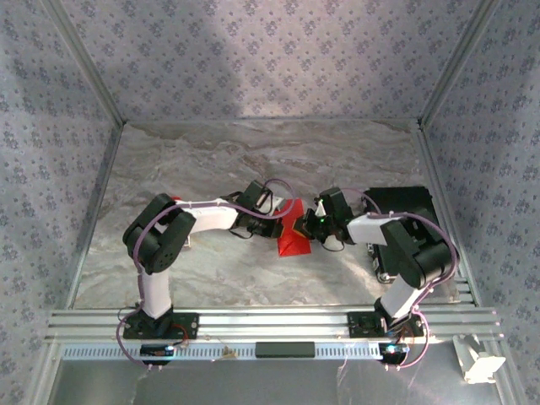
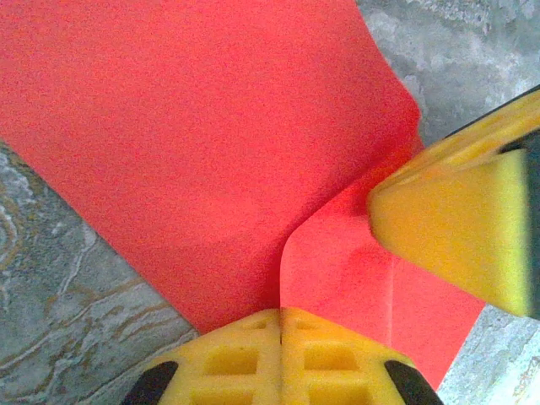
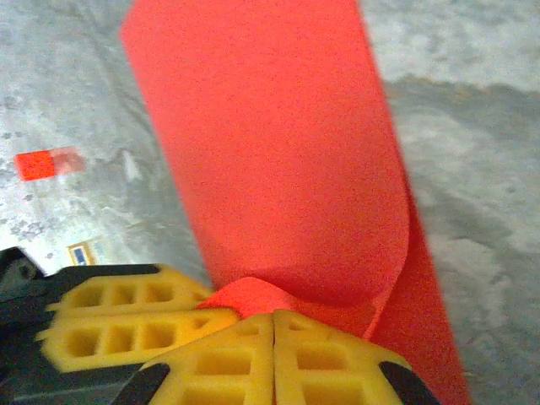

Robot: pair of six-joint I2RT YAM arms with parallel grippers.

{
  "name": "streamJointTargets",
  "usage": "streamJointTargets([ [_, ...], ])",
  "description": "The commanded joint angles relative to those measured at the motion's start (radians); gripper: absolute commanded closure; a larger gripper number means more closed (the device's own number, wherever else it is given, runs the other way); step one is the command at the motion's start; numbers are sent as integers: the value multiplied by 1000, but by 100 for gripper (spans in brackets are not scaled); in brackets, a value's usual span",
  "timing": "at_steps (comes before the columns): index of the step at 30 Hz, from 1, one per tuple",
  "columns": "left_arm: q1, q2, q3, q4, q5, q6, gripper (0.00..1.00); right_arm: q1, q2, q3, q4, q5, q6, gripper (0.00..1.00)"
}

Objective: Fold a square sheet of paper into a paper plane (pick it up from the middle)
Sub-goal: Fold the triangle a second time at the center of the table.

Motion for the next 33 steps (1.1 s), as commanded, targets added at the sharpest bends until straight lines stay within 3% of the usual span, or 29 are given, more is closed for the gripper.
streamJointTargets([
  [1, 4, 26, 8, -22, 3, 24, 100, -2, 28, -25, -65, 47, -5, 93],
  [15, 4, 28, 12, -30, 3, 27, 100, -62, -22, 73, -149, -10, -71, 92],
  [24, 3, 31, 12, -32, 9, 30, 100, -99, 51, -25, -65, 25, -12, 92],
  [33, 3, 31, 8, -35, 11, 32, 100, -125, -17, 5, -60, 57, 33, 91],
])
